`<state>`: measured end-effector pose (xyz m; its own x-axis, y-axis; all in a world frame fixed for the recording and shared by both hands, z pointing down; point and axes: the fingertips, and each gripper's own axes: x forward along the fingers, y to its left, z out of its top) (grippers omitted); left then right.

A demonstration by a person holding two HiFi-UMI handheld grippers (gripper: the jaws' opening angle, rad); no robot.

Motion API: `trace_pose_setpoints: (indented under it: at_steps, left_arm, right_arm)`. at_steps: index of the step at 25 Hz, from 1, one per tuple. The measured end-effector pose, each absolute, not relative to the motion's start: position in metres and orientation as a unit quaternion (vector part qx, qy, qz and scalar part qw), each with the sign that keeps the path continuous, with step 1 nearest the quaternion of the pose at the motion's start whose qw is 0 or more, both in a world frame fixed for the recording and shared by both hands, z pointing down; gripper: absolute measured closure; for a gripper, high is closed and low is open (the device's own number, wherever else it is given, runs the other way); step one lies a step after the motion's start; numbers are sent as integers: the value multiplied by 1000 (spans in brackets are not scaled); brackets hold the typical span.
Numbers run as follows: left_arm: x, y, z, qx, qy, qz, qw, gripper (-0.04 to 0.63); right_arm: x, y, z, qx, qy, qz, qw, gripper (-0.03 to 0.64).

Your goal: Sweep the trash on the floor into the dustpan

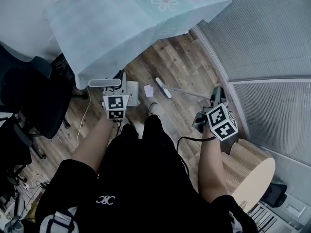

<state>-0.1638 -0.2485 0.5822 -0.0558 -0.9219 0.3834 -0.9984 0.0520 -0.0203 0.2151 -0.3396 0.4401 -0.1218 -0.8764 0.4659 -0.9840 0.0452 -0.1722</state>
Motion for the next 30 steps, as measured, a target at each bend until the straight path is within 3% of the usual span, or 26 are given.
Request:
trace_pose_setpoints:
  at_steps: [13,19,30]
  left_arm:
    - [-163,-221,607,700,-691,120,137,568]
    - [-165,-215,610,707,-683,115,141,568]
    - [-164,-206,596,707,-681,115,154,566]
  right_arm:
    - [130,-273,503,634,-715,225,191,561]
    - [72,-251,500,583,-749,259,178,561]
    - [143,-221,474,597,-726,323,105,560]
